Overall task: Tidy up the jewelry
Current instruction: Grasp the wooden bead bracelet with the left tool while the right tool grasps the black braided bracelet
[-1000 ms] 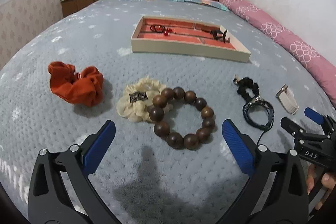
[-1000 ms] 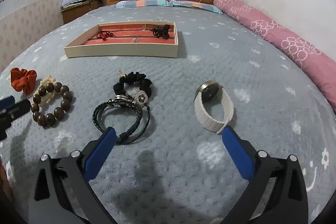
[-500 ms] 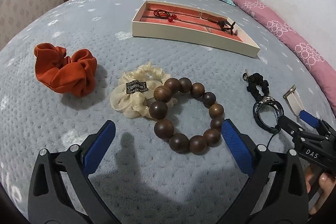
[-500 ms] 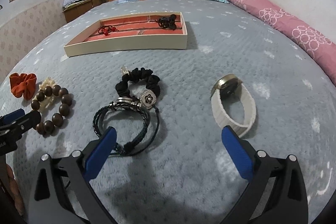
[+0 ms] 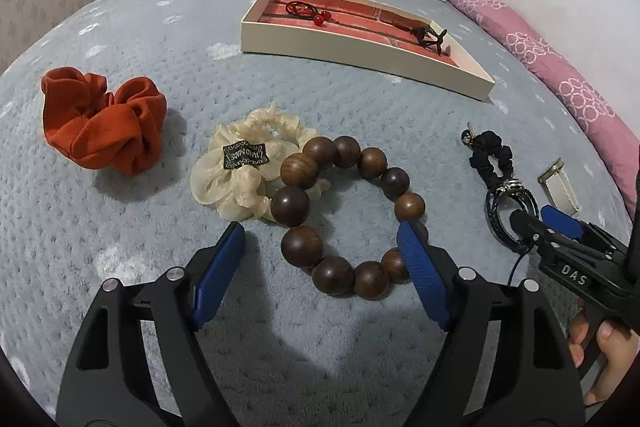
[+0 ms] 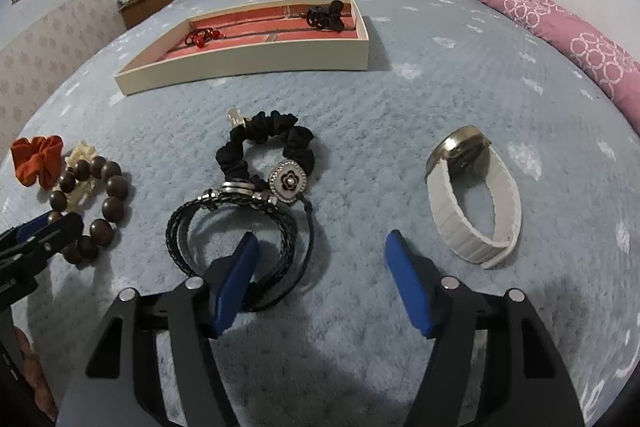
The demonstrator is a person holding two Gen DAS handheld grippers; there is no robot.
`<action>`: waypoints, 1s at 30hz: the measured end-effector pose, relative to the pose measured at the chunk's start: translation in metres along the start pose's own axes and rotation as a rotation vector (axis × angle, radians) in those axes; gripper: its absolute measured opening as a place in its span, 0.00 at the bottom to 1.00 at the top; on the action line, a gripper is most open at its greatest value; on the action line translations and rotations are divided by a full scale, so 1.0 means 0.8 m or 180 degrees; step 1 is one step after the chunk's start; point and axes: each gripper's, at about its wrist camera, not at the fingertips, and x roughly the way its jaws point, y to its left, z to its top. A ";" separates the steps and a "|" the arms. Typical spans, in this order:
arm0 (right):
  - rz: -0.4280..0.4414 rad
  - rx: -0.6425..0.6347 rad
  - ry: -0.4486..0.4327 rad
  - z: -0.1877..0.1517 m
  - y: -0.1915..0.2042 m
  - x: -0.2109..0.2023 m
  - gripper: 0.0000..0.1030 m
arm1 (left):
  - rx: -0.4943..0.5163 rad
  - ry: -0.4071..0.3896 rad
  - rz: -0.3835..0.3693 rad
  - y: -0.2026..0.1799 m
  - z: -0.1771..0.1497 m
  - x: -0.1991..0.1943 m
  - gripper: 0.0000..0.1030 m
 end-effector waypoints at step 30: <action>0.0229 -0.0106 -0.0077 -0.001 0.008 -0.009 0.08 | -0.0022 -0.0048 -0.0075 0.006 -0.002 -0.010 0.17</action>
